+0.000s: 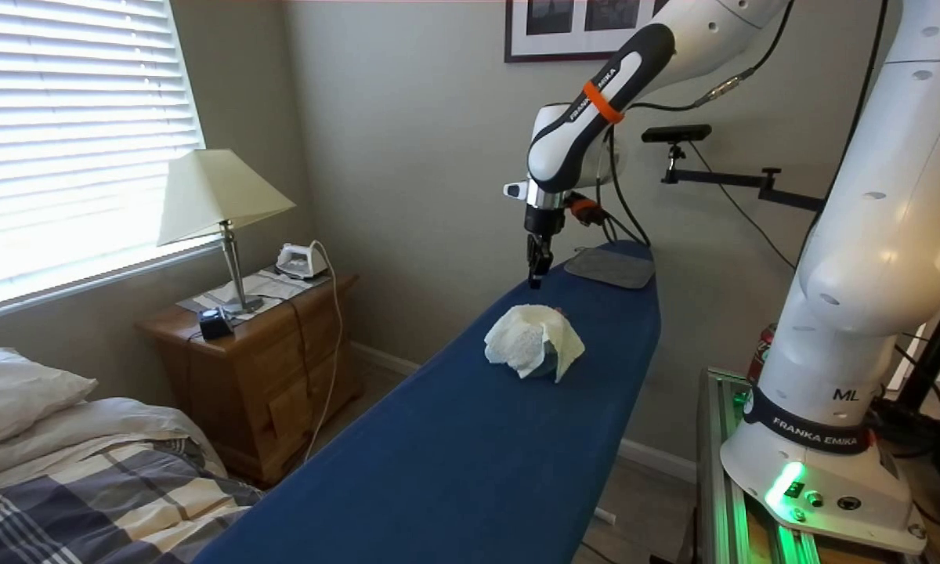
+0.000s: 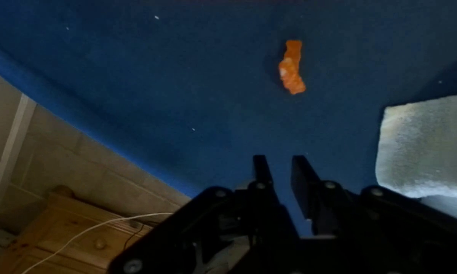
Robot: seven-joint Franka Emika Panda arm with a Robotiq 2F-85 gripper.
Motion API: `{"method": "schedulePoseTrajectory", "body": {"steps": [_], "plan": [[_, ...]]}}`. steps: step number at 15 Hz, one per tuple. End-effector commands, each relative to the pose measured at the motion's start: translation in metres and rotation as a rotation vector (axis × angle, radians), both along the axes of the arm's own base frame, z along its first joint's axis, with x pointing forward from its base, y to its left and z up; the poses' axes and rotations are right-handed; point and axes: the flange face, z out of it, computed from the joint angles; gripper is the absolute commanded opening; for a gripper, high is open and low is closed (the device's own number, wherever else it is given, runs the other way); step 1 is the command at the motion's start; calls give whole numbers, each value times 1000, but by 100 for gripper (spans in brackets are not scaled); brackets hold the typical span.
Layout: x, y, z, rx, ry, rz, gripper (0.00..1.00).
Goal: Put the light blue cloth on the glass cup and then put the orange object on the light blue cloth
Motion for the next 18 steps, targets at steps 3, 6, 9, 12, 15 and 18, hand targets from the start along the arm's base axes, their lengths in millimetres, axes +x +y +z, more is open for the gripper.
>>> {"method": "schedulePoseTrajectory", "body": {"steps": [3,6,9,12,15,18], "plan": [[-6,14,2,-10,22,50,50],[-23,11,-17,-9,66,48,69],[-37,5,-32,-4,100,35,82],[-48,-2,-42,-10,127,27,83],[-53,-7,-48,-18,142,24,54],[-54,-11,-52,-22,139,21,52]]}}
